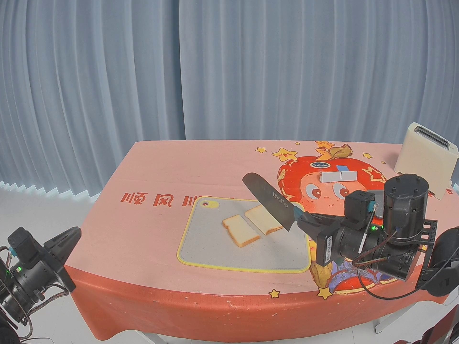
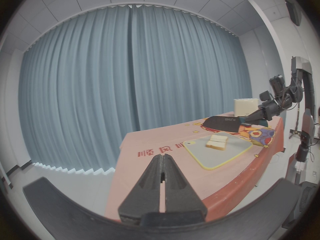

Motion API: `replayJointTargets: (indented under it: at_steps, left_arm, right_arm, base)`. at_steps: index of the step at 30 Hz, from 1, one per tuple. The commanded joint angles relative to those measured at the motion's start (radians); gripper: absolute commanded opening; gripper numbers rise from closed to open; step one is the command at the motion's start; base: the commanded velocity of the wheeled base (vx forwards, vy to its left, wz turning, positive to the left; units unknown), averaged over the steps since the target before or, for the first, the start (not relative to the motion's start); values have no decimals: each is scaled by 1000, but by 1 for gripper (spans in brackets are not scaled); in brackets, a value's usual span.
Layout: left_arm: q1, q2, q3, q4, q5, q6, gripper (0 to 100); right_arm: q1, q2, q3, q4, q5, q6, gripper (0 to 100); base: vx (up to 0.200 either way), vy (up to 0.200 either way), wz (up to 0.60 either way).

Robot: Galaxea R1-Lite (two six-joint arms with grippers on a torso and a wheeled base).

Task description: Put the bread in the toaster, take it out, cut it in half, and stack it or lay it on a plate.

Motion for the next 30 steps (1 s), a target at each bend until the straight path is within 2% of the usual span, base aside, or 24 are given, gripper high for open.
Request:
replayJointTargets:
  at_steps: [1,2,7,9,11,12,17,21,23,30]
  left_arm:
    - [96,-142,22,75,2,14,0]
    - [102,-168,22,105,2,14,0]
    - [120,-418,22,410,2,28,0]
    - [120,-498,22,493,2,30,0]
    - [120,-503,22,497,2,30,0]
    - [122,-586,22,568,2,28,0]
    - [124,-731,22,727,2,30,0]
    - [163,-845,22,869,3,54,0]
    - [168,-892,22,902,3,57,0]
    - [171,-940,22,892,3,48,0]
  right_arm:
    - [-2,-16,0,0,-1,0,0]
    - [-2,-18,0,-1,-1,-2,0]
    - [-18,-39,-4,-1,0,-4,0]
    - [-19,-52,-6,0,0,-5,0]
    - [-19,-53,-6,0,0,-5,0]
    - [-25,-58,-6,2,0,-5,0]
    - [-25,-61,-6,0,0,-7,0]
    - [-25,-70,-6,2,0,-7,0]
    - [-24,-70,-7,2,0,-7,0]
    - [-19,-84,-6,2,0,-8,0]
  base:
    - [0,0,0]
    - [0,0,0]
    - [0,0,0]
    - [0,0,0]
    - [0,0,0]
    - [0,0,0]
    - [0,0,0]
    - [0,0,0]
    - [0,0,0]
    - [0,0,0]
